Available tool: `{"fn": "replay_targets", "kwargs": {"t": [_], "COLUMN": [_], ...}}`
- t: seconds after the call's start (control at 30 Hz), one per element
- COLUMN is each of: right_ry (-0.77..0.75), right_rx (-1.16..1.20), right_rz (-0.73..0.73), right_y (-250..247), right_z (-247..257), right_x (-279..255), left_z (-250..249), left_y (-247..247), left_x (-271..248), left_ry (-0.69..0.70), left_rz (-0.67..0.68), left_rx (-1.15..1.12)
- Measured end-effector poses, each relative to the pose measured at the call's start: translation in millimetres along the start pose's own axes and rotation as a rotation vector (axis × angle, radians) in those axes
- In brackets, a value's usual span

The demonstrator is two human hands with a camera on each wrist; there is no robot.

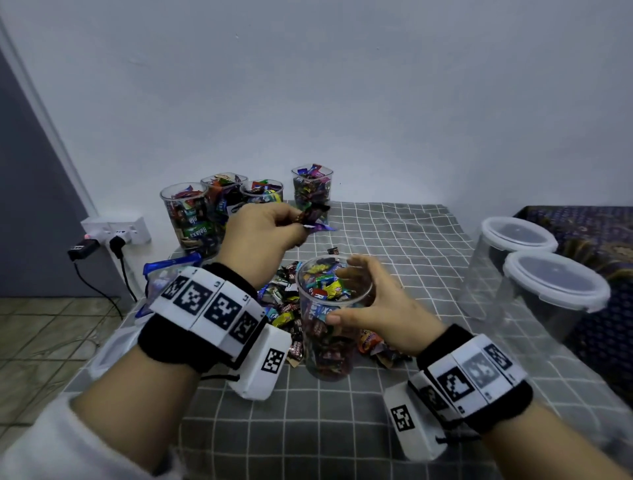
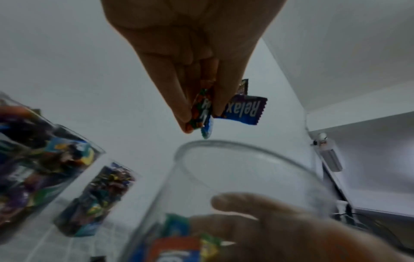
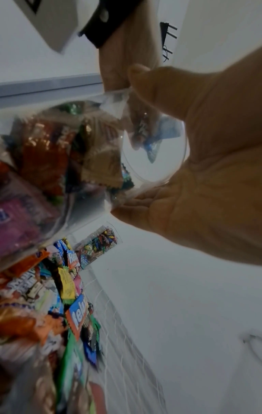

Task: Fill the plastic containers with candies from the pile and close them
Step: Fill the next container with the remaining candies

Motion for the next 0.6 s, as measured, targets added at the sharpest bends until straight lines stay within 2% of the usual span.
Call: {"fn": "replay_targets", "kwargs": {"t": [0.07, 0.2, 0.47, 0.6], "right_ry": [-0.003, -0.015, -0.025, -0.036], "right_rx": [-0.001, 0.01, 0.037, 0.035], "right_rz": [-0.011, -0.021, -0.007, -0.004], "right_y": [0, -1, 1, 1], "right_z": [-1, -1, 0, 2], "right_x": [0, 0, -1, -2], "left_z": [-7, -8, -21, -23], "left_y": [9, 25, 34, 36], "left_x": [-3, -9, -20, -22], "left_ry": [0.011, 0.031, 0.085, 0.091], "left_rz": [0.079, 0.178, 0.261, 0.283], "left_rx": [-0.013, 0.118, 0.4, 0.431]}}
Point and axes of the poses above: each hand's wrist, its own x-axis towards the middle knuckle, its own y-axis out of the palm, z = x × y, the point moved 9 cm from there along x, towards the middle knuckle, and after that the axes turned 11 degrees about x, right-handed, at the moved point
